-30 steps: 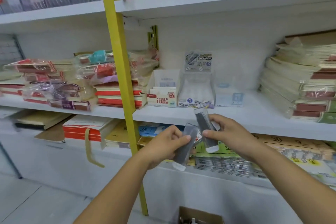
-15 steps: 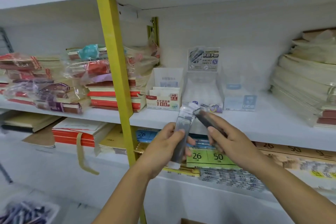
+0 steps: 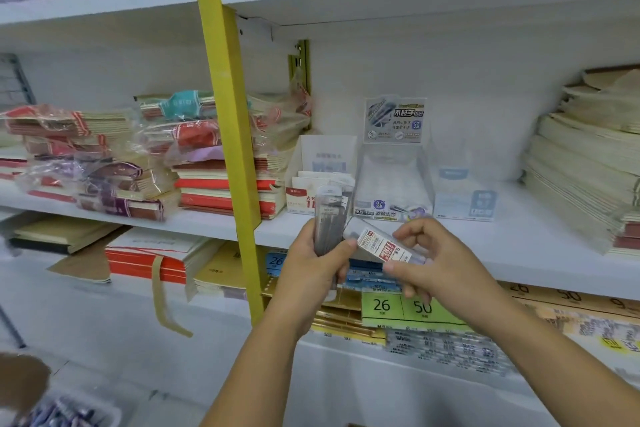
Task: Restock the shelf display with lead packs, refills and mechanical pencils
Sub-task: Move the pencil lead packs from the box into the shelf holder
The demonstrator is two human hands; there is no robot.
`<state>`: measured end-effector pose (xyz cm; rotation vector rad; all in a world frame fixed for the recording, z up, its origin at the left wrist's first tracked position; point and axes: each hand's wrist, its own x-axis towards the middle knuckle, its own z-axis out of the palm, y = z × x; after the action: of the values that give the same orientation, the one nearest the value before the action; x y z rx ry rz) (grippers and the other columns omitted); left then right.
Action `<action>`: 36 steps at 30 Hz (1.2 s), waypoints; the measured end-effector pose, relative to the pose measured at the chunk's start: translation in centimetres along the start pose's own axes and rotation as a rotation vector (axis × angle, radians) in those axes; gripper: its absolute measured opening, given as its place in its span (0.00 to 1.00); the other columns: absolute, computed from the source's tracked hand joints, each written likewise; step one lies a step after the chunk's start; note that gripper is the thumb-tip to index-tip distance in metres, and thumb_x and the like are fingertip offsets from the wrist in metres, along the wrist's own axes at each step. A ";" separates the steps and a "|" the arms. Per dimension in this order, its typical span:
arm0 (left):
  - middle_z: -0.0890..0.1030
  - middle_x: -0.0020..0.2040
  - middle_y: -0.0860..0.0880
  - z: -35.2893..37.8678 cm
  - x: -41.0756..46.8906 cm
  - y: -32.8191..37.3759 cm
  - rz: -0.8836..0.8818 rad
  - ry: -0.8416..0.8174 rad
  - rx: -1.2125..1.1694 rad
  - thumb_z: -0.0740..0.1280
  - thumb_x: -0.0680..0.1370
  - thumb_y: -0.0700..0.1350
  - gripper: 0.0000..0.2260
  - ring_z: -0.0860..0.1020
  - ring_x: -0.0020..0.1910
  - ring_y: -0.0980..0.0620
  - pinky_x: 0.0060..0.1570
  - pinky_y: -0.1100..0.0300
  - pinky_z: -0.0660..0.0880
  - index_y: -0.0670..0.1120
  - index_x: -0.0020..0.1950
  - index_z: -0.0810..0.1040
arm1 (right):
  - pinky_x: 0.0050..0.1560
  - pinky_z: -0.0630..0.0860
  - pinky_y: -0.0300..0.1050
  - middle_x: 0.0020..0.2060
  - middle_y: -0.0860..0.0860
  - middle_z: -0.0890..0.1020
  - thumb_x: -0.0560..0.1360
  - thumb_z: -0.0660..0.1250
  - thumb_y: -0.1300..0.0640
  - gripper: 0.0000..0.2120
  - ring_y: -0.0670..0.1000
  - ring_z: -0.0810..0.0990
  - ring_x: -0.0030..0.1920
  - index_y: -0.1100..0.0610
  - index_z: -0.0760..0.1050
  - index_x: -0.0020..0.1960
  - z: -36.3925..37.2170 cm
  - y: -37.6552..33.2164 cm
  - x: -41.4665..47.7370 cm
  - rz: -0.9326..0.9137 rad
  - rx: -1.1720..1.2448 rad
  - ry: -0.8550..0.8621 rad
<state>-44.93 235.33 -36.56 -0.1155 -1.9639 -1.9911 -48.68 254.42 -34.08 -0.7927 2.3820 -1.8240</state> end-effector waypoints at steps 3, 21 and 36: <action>0.77 0.31 0.54 -0.5 0.7 0.1 0.034 0.079 0.015 0.68 0.80 0.50 0.05 0.73 0.29 0.56 0.31 0.64 0.73 0.55 0.55 0.77 | 0.35 0.75 0.43 0.40 0.50 0.84 0.74 0.70 0.62 0.12 0.49 0.78 0.31 0.46 0.78 0.53 -0.6 -1.6 1.7 -0.010 0.004 0.018; 0.82 0.43 0.50 -5.7 6.0 0.5 0.054 0.179 -0.062 0.62 0.83 0.46 0.05 0.78 0.32 0.53 0.30 0.60 0.76 0.53 0.54 0.77 | 0.40 0.76 0.47 0.44 0.50 0.81 0.72 0.72 0.59 0.16 0.53 0.80 0.44 0.48 0.66 0.48 4.1 -8.6 22.4 -0.489 -0.826 0.067; 0.85 0.46 0.50 -6.0 6.3 0.7 0.057 0.164 -0.131 0.63 0.82 0.47 0.08 0.81 0.35 0.51 0.32 0.59 0.79 0.55 0.58 0.80 | 0.41 0.64 0.47 0.50 0.56 0.74 0.80 0.62 0.52 0.15 0.58 0.72 0.53 0.50 0.77 0.65 3.7 -6.4 23.9 -0.647 -1.286 0.094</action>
<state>-49.54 228.31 -34.25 -0.0379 -1.7115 -2.0224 -65.89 240.01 -22.94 -1.6577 3.4659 -0.0253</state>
